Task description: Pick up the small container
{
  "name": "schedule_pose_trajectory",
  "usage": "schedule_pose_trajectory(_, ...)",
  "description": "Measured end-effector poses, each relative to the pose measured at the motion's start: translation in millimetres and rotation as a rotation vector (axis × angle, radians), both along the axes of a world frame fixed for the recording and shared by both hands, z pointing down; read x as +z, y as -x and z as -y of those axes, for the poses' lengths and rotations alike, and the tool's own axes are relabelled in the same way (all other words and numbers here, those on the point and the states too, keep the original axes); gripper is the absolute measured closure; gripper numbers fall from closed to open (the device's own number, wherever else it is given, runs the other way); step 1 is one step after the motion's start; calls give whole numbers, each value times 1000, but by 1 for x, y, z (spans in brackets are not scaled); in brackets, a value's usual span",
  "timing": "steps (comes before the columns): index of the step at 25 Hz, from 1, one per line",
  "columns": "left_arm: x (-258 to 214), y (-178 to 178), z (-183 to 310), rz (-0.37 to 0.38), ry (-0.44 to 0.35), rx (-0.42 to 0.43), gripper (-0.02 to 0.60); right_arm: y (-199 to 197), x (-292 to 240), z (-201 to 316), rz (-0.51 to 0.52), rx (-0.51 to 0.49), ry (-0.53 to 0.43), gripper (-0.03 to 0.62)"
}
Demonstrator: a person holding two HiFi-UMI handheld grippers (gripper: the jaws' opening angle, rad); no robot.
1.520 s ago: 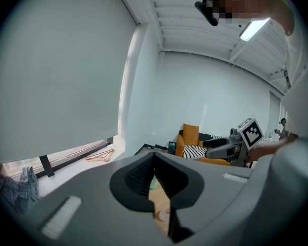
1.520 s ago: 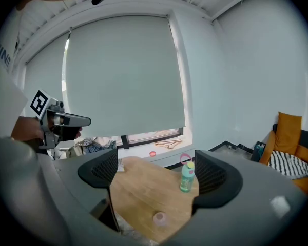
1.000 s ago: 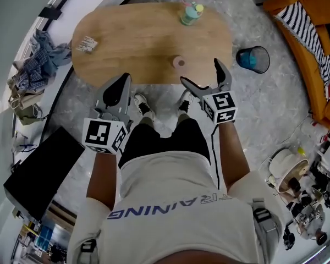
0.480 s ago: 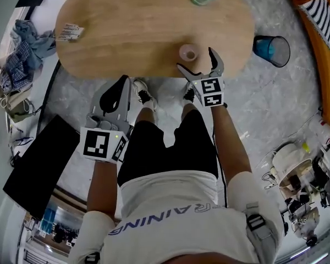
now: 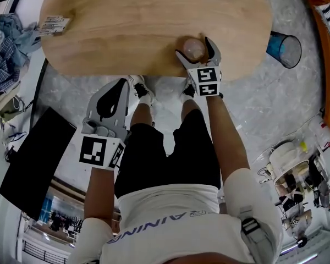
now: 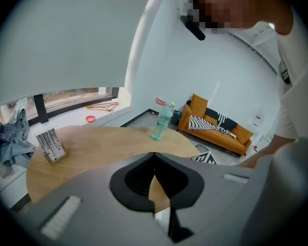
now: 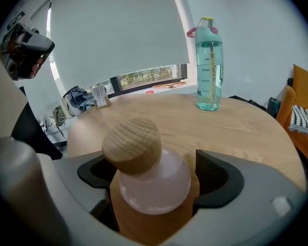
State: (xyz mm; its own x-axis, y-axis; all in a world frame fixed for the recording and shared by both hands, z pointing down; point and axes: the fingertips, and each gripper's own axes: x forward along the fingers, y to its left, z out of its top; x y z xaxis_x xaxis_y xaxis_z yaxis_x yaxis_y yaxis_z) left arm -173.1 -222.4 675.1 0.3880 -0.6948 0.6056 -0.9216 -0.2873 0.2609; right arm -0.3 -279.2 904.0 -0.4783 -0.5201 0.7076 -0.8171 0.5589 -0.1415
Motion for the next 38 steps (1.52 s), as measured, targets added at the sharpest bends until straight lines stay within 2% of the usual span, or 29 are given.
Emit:
schedule_pose_trajectory(4, 9, 2, -3, -8, 21, -2, 580, 2, 11, 5, -28, 20, -18, 150)
schedule_pose_trajectory(14, 21, 3, -9, -47, 46, -19, 580, 5, 23, 11, -99, 62, -53, 157)
schedule_pose_trajectory(24, 18, 3, -19, -68, 39, -30, 580, 5, 19, 13, -78, 64, -50, 163)
schedule_pose_trajectory(27, 18, 3, -25, -72, 43, -34, 580, 5, 5, 15, -53, 91, -69, 163)
schedule_pose_trajectory(30, 13, 1, -30, -79, 37, -34, 580, 11, -19, 13, -17, 73, -97, 163)
schedule_pose_trajectory(38, -16, -3, -32, -104, -17, -35, 580, 28, -123, 18, 79, 32, -187, 161)
